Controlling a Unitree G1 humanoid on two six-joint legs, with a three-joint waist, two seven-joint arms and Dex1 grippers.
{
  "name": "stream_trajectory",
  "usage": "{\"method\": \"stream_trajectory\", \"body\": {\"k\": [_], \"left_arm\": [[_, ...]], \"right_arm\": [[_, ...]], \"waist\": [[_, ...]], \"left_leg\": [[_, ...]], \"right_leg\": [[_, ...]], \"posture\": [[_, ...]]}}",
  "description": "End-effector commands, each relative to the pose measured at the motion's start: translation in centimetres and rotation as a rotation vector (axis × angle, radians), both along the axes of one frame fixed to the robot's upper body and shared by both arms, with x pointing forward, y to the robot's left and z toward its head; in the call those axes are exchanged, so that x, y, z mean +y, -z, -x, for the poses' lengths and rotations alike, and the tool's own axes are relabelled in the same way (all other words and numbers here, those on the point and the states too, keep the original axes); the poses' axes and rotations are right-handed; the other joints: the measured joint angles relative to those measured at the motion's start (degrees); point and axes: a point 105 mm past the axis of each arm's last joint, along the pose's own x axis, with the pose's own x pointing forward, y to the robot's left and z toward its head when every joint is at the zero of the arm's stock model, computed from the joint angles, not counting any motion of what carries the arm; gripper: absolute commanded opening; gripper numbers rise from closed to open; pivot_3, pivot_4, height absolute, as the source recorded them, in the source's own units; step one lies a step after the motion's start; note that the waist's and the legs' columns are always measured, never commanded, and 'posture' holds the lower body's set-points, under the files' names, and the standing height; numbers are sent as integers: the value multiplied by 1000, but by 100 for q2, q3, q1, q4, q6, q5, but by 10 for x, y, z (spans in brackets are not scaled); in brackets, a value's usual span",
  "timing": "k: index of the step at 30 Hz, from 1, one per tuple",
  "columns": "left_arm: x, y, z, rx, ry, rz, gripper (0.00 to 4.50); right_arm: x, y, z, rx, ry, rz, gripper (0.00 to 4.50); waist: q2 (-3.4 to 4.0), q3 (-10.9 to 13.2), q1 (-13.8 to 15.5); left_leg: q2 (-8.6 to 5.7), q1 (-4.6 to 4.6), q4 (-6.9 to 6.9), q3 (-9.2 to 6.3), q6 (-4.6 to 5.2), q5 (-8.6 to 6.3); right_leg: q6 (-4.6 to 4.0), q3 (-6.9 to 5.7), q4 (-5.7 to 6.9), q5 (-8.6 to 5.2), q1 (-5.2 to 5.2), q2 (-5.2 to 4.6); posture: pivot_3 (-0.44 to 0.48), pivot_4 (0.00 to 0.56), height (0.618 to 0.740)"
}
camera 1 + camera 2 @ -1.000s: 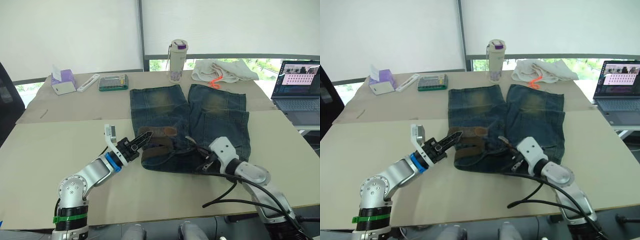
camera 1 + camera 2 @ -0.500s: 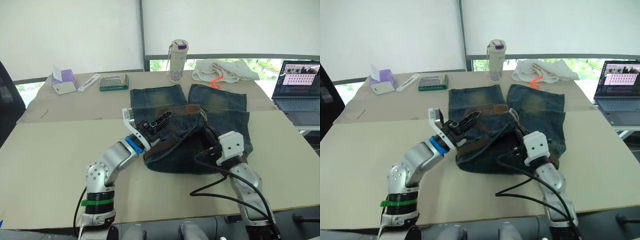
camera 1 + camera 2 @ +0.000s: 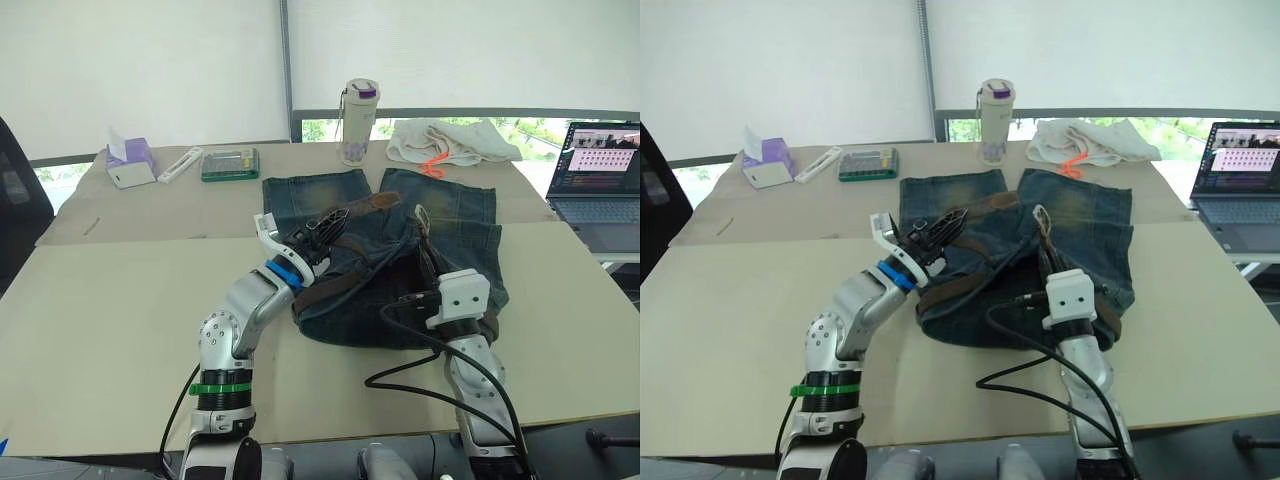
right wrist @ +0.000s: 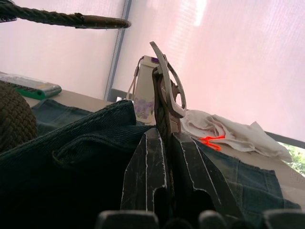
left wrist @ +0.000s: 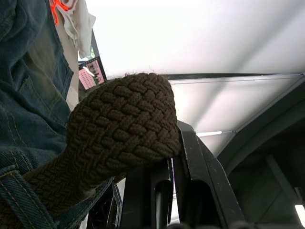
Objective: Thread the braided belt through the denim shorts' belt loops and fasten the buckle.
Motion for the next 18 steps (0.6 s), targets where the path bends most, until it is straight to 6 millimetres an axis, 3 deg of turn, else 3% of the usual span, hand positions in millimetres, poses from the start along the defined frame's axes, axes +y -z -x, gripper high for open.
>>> {"method": "stream_trajectory", "body": {"k": [1,15,18], "left_arm": [[-4,-7,5,-6,29,61,0],[-11,12,7,73,94,40,0],[-10,16,7,90,95,35,0]], "right_arm": [[5,-21,6,-111,-13,3,42],[-1,-25,6,-137,26,-38,42],[7,-27,8,-148,-13,-3,42]], "waist": [[0,0,1],[0,0,0],[0,0,-5]], "left_leg": [[0,0,0,0,0,0],[0,0,0,-1,0,0],[0,1,0,-1,0,0]], "right_leg": [[2,0,0,-1,0,0],[8,0,0,-5,1,0],[15,0,0,-9,0,0]], "posture": [[0,150,740],[0,150,740],[0,150,740]]}}
